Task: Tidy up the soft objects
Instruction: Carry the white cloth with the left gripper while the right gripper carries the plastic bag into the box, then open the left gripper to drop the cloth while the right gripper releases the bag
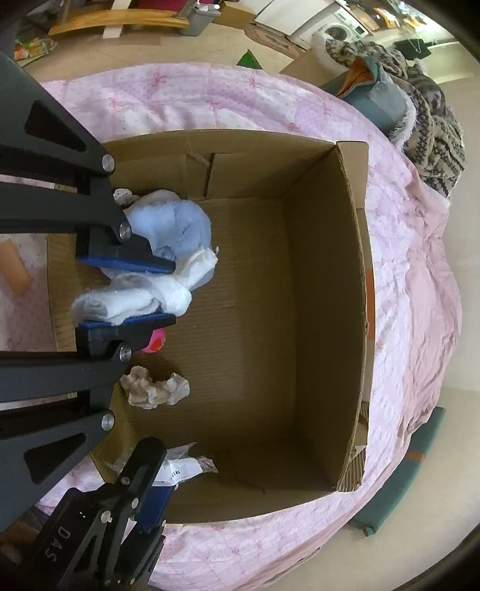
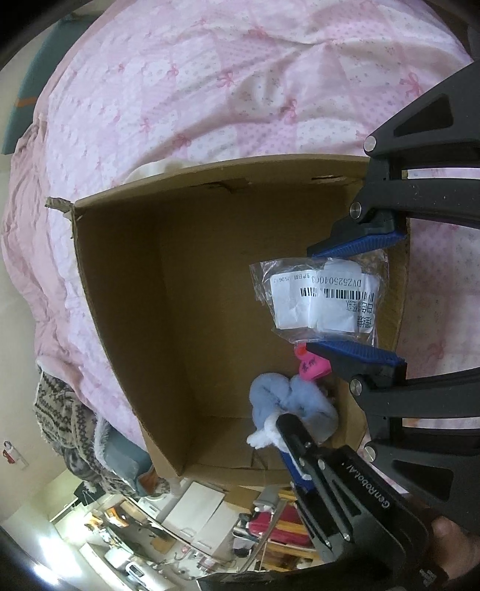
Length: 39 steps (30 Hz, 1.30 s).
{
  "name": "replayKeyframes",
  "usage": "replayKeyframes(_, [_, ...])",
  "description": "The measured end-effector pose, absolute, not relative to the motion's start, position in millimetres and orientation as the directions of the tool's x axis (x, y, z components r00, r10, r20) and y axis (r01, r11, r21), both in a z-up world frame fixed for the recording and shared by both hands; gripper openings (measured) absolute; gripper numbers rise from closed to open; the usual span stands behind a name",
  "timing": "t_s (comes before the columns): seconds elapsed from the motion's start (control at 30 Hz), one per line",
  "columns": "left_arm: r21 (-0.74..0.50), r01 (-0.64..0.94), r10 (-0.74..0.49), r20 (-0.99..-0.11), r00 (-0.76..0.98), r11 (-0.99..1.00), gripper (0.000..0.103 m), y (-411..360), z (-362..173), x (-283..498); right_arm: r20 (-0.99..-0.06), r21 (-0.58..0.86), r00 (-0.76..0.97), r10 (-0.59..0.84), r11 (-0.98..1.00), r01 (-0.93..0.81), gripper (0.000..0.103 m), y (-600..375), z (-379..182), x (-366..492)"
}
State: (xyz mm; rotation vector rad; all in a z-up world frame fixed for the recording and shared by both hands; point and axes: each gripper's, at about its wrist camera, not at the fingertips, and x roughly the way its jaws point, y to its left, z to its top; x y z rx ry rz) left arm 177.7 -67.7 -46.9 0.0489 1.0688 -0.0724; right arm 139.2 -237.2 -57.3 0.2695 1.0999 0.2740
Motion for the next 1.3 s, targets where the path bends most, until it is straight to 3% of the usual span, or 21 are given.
replayKeyframes(0.43, [-0.018, 0.047, -0.039, -0.87, 0.492, 0.999, 0.022, -60.5, -39.5, 176.0, -0.839, 0.35, 0.419, 0.348, 0.934, -0.076, 0.044, -240.6, -59.7, 139.6])
replayKeyframes(0.5, [-0.027, 0.049, -0.047, -0.872, 0.488, 0.998, 0.026, -59.0, -38.9, 174.8, -0.84, 0.346, 0.418, 0.345, 0.935, -0.078, 0.044, -240.4, -59.9, 139.7])
replayKeyframes(0.67, [-0.011, 0.036, -0.028, -0.857, 0.514, 0.999, 0.058, -55.2, -30.7, 169.4, -0.842, 0.341, 0.413, 0.346, 0.936, -0.089, 0.044, -237.7, -59.5, 140.3])
replayKeyframes(0.77, [-0.015, 0.035, -0.031, -0.848, 0.529, 0.999, 0.066, -52.9, -24.3, 167.1, -0.84, 0.342, 0.416, 0.348, 0.935, -0.093, 0.045, -237.9, -58.9, 139.3])
replayKeyframes(0.9, [-0.007, 0.024, -0.019, -0.846, 0.533, 1.0, 0.066, -50.7, -19.5, 165.4, -0.835, 0.352, 0.418, 0.359, 0.931, -0.096, 0.049, -237.6, -58.2, 140.0])
replayKeyframes(1.03, [0.003, 0.026, -0.012, -0.844, 0.537, 1.0, 0.066, -50.1, -15.9, 162.6, -0.819, 0.373, 0.433, 0.377, 0.923, -0.097, 0.063, -240.6, -55.2, 138.9])
replayKeyframes(1.3, [0.03, 0.035, 0.006, -0.837, 0.548, 0.999, 0.066, -45.1, -2.3, 148.0, -0.794, 0.389, 0.458, 0.399, 0.913, -0.12, 0.064, -241.6, -46.6, 132.8])
